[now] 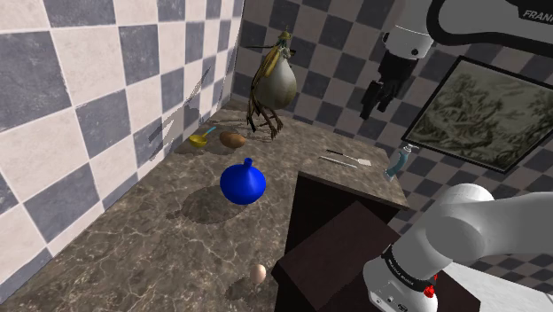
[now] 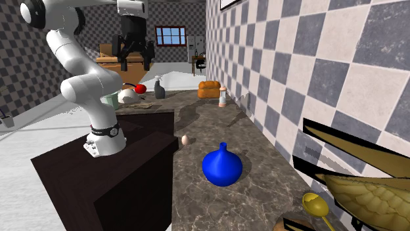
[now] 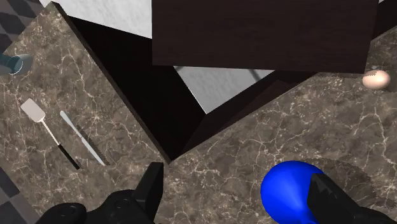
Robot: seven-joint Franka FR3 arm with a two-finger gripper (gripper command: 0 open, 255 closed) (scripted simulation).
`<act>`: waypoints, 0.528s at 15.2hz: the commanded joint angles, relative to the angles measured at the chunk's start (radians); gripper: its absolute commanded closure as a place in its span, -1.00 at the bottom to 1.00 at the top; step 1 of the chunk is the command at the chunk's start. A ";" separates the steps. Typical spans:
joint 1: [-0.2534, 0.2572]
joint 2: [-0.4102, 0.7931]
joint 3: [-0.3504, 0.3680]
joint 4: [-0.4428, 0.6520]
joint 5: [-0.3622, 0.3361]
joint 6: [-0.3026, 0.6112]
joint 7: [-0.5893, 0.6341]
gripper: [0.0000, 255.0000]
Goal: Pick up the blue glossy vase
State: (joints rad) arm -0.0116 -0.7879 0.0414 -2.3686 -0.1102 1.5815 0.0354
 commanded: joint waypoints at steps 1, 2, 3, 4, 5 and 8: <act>0.000 0.000 0.000 0.000 0.000 0.000 0.000 -1.00; 0.003 0.019 0.004 -0.013 0.007 0.033 0.009 -1.00; 0.006 0.040 0.008 -0.025 0.014 0.067 0.018 -1.00; 0.009 0.061 0.013 -0.035 0.020 0.100 0.026 -1.00; 0.013 0.084 0.017 -0.044 0.027 0.133 0.035 -1.00; 0.021 0.161 0.032 -0.063 0.044 0.233 0.059 -1.00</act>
State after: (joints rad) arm 0.0078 -0.6633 0.0692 -2.4312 -0.0712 1.7736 0.0862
